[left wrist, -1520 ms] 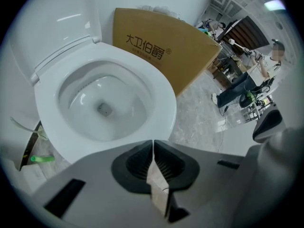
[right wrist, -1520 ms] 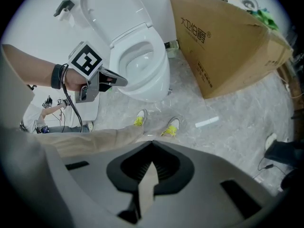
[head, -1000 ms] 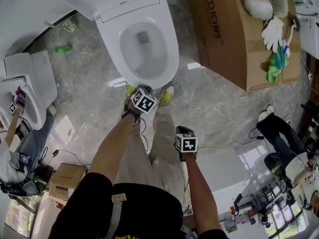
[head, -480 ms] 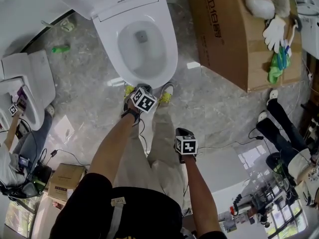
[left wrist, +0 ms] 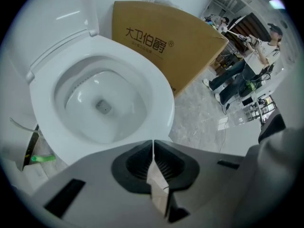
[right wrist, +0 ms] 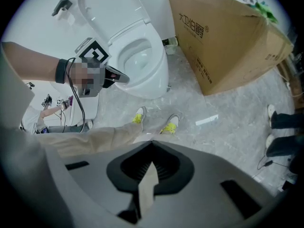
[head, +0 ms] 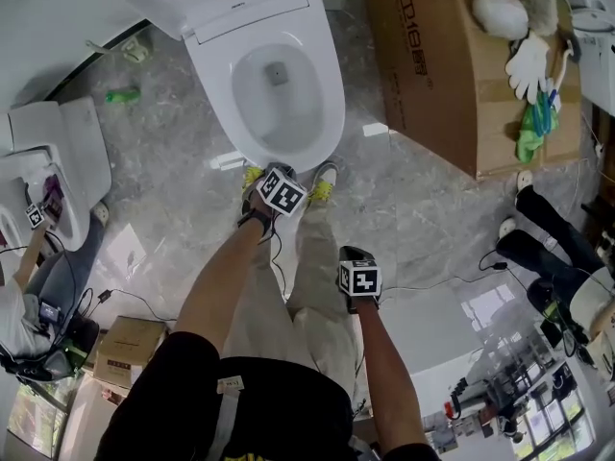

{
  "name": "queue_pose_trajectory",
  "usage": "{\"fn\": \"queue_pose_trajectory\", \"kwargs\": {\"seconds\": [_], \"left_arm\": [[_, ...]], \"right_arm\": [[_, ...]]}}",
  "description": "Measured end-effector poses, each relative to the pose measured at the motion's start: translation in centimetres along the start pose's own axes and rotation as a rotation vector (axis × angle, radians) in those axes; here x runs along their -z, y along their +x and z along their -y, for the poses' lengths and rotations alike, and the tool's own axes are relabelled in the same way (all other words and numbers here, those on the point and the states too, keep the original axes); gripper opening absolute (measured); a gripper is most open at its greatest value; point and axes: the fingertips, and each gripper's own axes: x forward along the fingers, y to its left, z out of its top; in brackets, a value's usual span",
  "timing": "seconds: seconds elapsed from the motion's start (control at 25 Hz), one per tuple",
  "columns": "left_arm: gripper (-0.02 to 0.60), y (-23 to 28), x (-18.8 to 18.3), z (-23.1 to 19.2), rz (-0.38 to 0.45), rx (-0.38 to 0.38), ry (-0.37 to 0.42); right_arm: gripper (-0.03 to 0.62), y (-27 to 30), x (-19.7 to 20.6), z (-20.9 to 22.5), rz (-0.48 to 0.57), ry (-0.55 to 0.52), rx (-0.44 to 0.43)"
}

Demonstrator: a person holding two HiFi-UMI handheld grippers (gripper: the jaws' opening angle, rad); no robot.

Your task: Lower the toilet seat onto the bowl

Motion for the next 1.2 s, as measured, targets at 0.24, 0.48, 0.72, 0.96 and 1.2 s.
{"fn": "queue_pose_trajectory", "kwargs": {"seconds": [0.24,0.48,0.72,0.96,1.2], "left_arm": [[0.02,-6.2,-1.7,0.9,0.096,0.009,-0.018],[0.02,-19.2,-6.0,1.3,0.327,-0.014,-0.034],[0.02,-33.2,-9.1,1.3,0.525,-0.093,0.004],[0.02,-46.6,-11.2,0.8,0.73,-0.189,-0.008],[0.02,-56.6,-11.1,-0.5,0.899,-0.333,-0.039]], "right_arm": [[-0.008,-2.3,-3.0,-0.2,0.058,-0.044,0.009],[-0.008,-9.1,-12.0,-1.8,0.268,-0.093,0.016],[-0.008,-20.1,-21.3,-7.8,0.524,-0.208,-0.041],[-0.008,-31.5,-24.7,-14.1,0.703,-0.428,-0.037],[-0.008,-43.1,-27.5,-19.4,0.943,-0.48,-0.06]]}}
